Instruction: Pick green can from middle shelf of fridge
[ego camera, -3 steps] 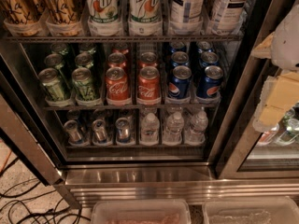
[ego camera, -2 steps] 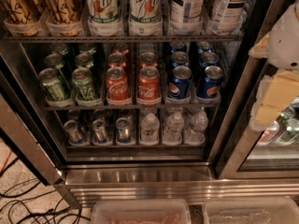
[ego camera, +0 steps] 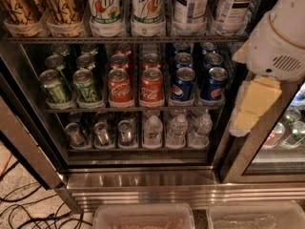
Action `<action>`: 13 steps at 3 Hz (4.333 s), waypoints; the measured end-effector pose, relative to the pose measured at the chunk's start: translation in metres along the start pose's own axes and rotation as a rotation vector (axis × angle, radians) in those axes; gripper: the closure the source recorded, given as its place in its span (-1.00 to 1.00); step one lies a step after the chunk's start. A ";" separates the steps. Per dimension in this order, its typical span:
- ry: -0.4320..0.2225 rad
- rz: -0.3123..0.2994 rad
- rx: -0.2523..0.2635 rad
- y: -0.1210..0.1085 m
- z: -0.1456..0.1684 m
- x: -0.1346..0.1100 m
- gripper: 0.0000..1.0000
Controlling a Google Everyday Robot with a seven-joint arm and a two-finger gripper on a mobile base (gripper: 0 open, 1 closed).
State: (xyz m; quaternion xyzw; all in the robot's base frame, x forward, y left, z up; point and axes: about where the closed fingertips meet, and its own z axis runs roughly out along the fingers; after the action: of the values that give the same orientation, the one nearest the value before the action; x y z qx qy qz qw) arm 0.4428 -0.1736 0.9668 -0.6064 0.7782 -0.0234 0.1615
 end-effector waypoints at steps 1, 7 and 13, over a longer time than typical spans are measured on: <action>-0.130 -0.012 -0.009 0.018 0.006 -0.028 -1.00; -0.905 0.031 -0.246 0.072 0.011 -0.226 -1.00; -1.094 0.050 0.159 0.050 0.168 -0.181 -1.00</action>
Offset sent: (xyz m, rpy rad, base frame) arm -0.0416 0.1223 0.0148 0.5754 -0.0747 0.1708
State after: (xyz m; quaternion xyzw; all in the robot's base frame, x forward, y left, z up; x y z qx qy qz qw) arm 0.4809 0.0388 0.8369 -0.4972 0.5909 0.2401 0.5882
